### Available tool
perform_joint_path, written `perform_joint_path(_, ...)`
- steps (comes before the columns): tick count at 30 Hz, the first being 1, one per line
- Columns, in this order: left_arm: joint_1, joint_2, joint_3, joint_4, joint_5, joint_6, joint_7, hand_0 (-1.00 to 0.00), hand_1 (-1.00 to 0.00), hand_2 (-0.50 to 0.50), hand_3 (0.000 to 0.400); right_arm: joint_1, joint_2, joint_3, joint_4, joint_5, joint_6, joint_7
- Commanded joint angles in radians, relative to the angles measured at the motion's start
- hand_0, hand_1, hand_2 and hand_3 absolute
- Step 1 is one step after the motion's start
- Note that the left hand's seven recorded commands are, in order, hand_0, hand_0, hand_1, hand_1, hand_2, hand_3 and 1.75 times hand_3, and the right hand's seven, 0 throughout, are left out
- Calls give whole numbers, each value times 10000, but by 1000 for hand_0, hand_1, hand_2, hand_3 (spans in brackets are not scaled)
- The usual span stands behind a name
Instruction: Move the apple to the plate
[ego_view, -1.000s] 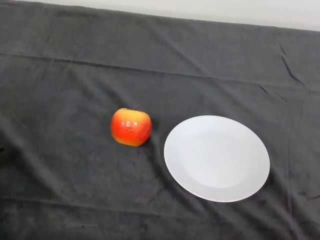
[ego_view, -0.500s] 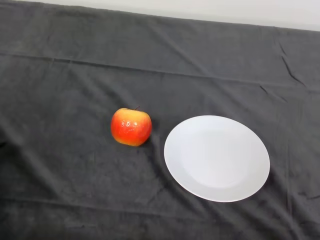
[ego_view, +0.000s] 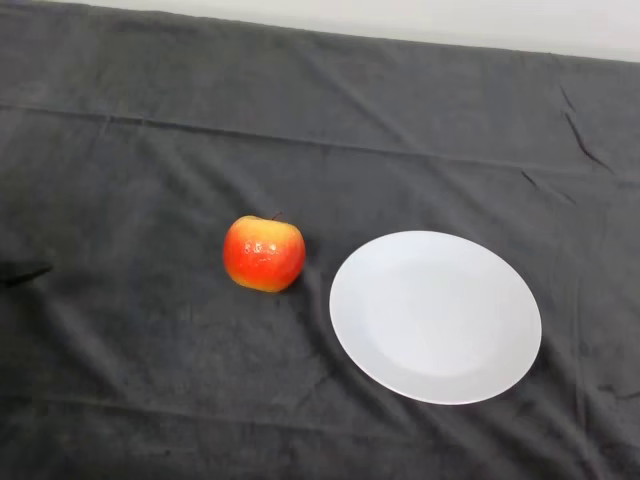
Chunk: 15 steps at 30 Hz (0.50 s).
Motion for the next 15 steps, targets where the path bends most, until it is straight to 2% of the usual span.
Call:
perform_joint_path(1,-224,-233,-225,-528,248,114,116,0,0,0,0,1220,1252,-72,628,-26,198,-33)
perform_joint_path(10,-354,-621,-606,-1587,671,697,98,0,0,0,0,1223,1255,-69,615,-22,206,-33)
perform_joint_path(15,-523,-1041,-993,-2113,1084,1133,187,0,0,0,0,1224,1257,-65,607,-19,212,-32)
